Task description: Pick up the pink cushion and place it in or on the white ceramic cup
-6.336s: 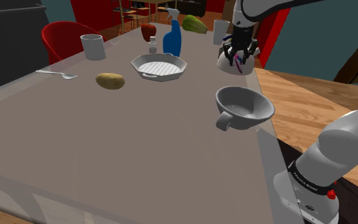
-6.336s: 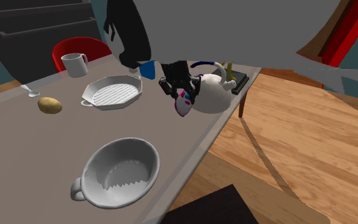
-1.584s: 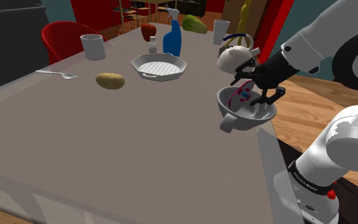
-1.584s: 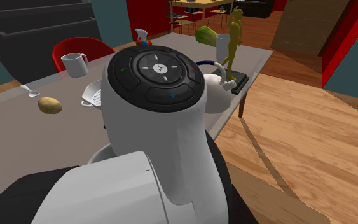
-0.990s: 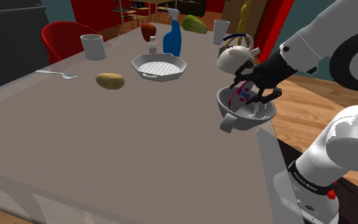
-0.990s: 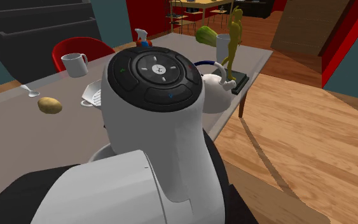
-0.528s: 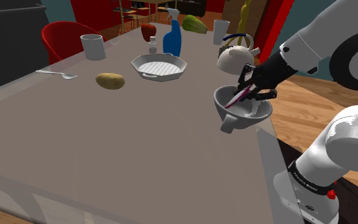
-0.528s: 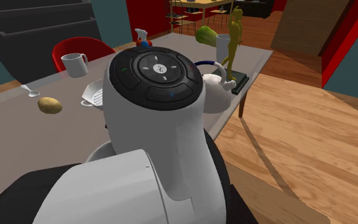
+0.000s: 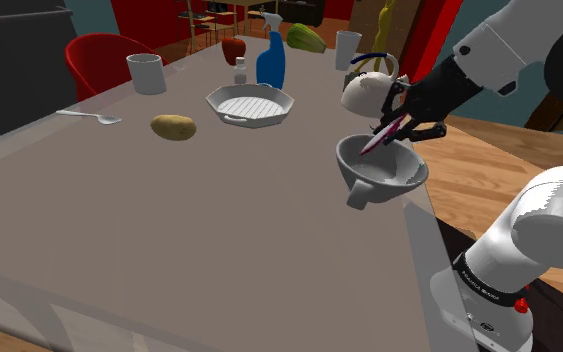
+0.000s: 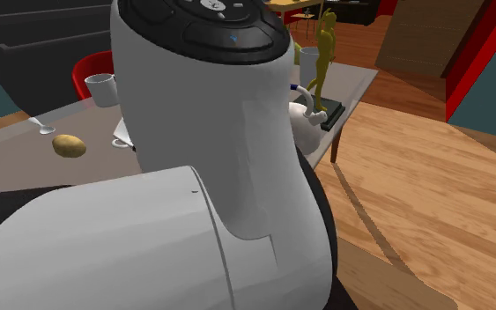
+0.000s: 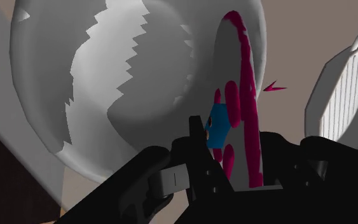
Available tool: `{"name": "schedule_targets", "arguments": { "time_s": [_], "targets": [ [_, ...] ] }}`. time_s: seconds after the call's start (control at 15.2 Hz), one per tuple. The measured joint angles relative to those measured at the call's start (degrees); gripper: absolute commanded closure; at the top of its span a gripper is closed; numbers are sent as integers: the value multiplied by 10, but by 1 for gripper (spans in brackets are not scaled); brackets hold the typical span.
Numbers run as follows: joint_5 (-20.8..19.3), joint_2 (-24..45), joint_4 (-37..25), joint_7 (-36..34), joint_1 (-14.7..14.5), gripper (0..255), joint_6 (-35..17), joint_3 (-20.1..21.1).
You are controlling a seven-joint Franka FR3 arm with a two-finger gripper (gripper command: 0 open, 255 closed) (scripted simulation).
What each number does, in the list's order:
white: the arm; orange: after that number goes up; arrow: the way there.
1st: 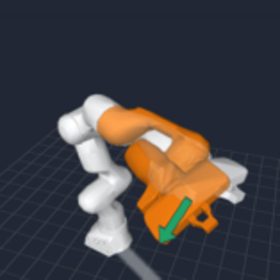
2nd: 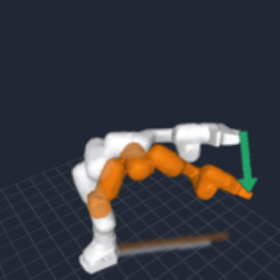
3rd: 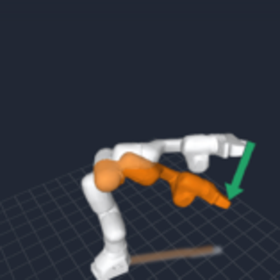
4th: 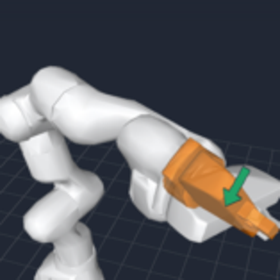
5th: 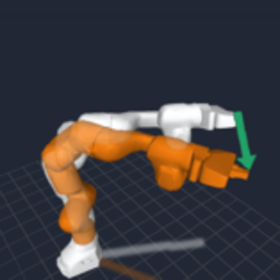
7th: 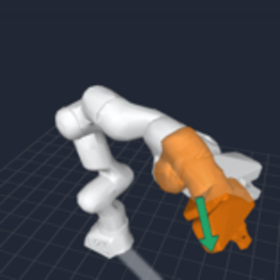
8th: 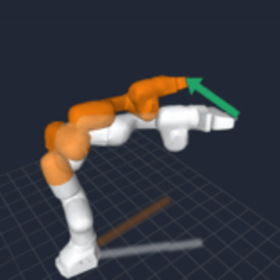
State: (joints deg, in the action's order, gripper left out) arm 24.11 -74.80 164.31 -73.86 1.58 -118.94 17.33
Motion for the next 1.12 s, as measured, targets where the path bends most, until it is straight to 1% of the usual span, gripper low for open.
{"name": "schedule_targets", "arguments": {
  "time_s": [0.59, 1.12],
  "targets": [
    [-25, 28, -80, -1, 20, 255, 52, -24],
    [-39, 49, -144, -7, 29, 255, 94, -36]
  ]
}}
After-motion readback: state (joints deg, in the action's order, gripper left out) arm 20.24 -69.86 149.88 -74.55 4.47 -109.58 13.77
